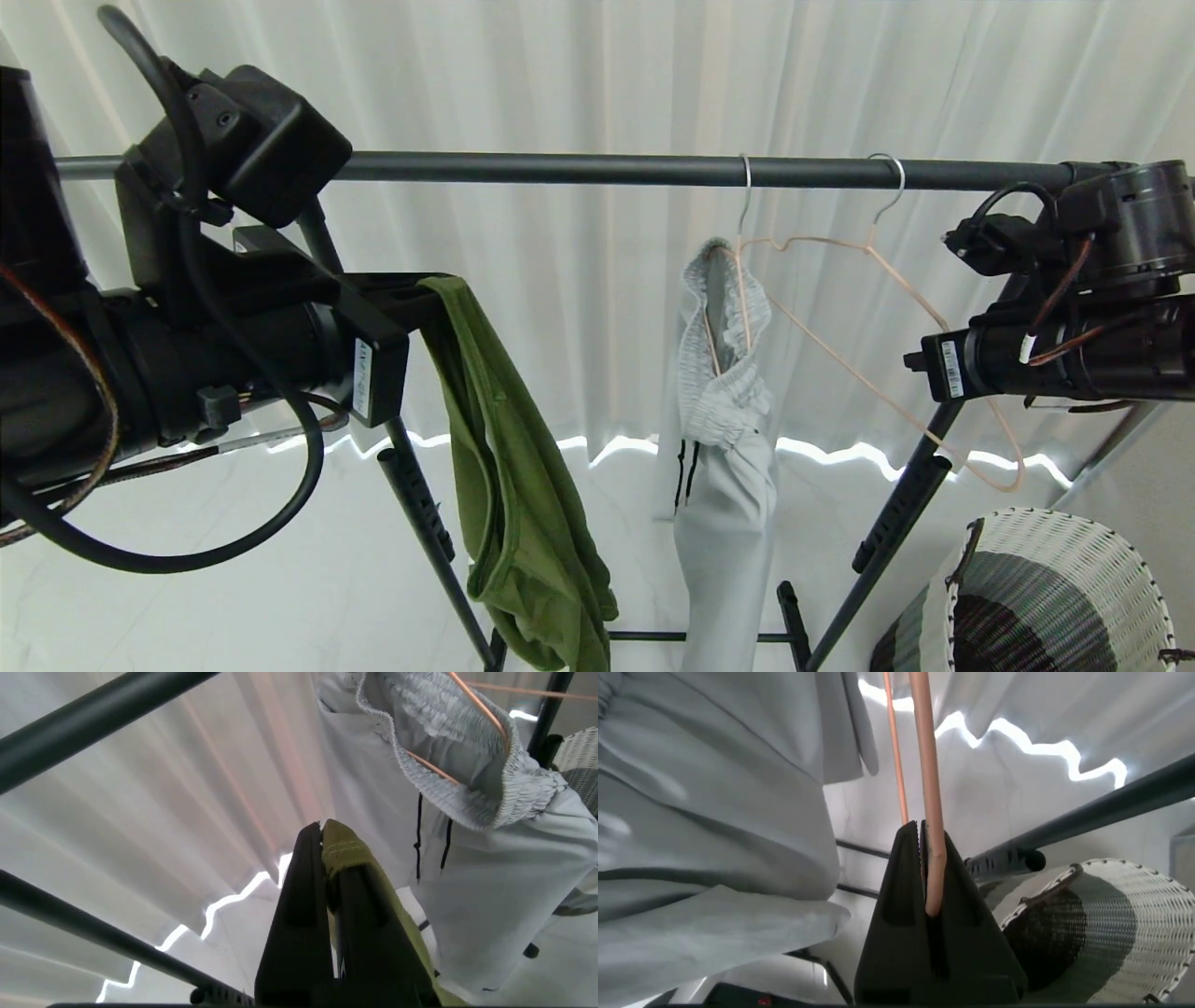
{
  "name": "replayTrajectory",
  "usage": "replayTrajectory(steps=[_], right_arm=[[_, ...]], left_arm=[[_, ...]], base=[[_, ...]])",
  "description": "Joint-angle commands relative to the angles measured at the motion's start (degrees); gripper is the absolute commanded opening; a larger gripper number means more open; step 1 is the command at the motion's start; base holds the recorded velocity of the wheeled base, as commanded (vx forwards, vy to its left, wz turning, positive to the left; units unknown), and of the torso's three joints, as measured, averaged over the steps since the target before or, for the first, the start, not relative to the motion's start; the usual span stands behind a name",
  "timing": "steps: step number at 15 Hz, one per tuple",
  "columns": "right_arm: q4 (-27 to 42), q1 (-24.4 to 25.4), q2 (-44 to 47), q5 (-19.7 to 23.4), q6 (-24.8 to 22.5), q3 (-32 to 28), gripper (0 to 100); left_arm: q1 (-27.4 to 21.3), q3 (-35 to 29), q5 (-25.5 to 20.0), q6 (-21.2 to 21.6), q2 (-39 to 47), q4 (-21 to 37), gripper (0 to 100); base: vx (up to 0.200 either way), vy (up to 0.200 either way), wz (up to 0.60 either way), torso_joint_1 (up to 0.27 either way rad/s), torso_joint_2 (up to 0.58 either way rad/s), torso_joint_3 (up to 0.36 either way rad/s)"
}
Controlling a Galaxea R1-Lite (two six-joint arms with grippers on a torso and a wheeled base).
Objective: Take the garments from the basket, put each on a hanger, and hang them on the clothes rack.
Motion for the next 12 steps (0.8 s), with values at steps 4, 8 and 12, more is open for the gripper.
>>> replayTrajectory(steps=[4,8,12], right_arm=[[0.3,0.0,-6.0,-0.3,0.1,0.6,0],[2.9,-0.2,-11.7,-0.4,0.1,2.9,0],[4.0,-0.2,-18.6,-1.1,-0.2,8.0,0]], left_arm=[[0.0,0.2,0.0,0.0,0.1,-0.4,0],[0.0,0.9,0.0,0.1,0.0,-0.4,0],[0.0,1.6,0.4,2.2,0.0,-0.4,0]], base=[[0.000,0.000,0.00,0.000,0.00,0.000],[0.000,0.000,0.00,0.000,0.00,0.000],[-0.050,0.000,0.00,0.002,0.00,0.001]])
